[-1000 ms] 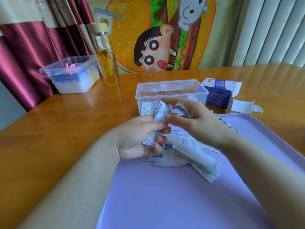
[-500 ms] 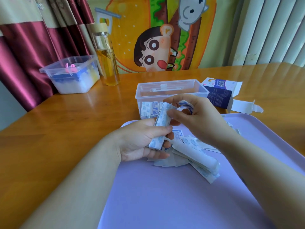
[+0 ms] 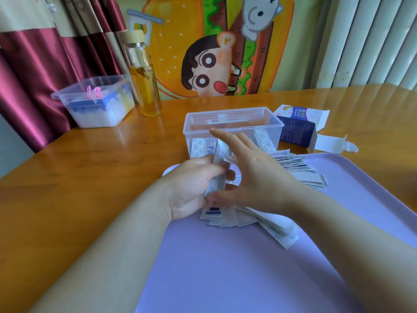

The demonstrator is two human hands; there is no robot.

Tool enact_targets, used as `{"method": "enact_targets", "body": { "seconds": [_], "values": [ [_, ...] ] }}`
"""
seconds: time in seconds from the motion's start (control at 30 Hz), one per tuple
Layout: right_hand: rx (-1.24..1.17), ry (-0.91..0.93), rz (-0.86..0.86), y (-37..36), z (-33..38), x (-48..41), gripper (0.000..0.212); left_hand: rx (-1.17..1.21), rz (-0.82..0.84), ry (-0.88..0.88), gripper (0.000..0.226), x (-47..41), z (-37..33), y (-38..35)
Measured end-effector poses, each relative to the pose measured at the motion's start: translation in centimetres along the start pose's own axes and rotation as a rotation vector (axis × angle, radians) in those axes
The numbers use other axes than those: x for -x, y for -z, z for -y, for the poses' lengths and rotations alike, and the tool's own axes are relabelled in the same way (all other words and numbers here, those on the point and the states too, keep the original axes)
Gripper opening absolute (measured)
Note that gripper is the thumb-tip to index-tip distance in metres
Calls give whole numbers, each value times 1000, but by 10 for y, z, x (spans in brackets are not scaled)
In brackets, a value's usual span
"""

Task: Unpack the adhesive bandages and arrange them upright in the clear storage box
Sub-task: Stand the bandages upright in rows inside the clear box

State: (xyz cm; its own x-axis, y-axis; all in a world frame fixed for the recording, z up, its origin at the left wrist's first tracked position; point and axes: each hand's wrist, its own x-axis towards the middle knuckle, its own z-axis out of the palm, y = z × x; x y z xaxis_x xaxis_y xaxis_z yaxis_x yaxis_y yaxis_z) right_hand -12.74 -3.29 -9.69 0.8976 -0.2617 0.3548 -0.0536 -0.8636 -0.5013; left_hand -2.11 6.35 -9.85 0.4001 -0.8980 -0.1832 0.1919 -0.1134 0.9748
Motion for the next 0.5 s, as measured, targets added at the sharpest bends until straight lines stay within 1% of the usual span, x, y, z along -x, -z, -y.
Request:
{"method": "enact_targets", "body": {
  "seconds": [0.07,0.17,0.23,0.3,0.33,0.37,0.43,0.47,0.5],
  "values": [
    [23,31,-36,1,0,0,96,-24,5,-2,24,0,1,0],
    [45,33,-33,0,1,0,98,-11,20,-11,27,0,1,0],
    [62,24,-43,-1,2,0,96,21,23,-8,25,0,0,1],
    [-1,31,-76,2,4,0,81,38,28,0,20,2,-1,0],
    [-97,27,-88,3,5,0,72,47,27,-6,20,2,-2,1],
    [-243,6,-90,6,7,-1,62,62,26,-16,20,3,-4,0],
    [-586,-87,-94,12,6,-3,49,89,44,-45,20,5,-7,1],
    [-696,-137,-108,14,4,-4,43,84,58,-59,19,6,-8,2],
    [-741,-177,-118,16,0,-6,36,61,64,-65,17,6,-8,2]
  ]
}}
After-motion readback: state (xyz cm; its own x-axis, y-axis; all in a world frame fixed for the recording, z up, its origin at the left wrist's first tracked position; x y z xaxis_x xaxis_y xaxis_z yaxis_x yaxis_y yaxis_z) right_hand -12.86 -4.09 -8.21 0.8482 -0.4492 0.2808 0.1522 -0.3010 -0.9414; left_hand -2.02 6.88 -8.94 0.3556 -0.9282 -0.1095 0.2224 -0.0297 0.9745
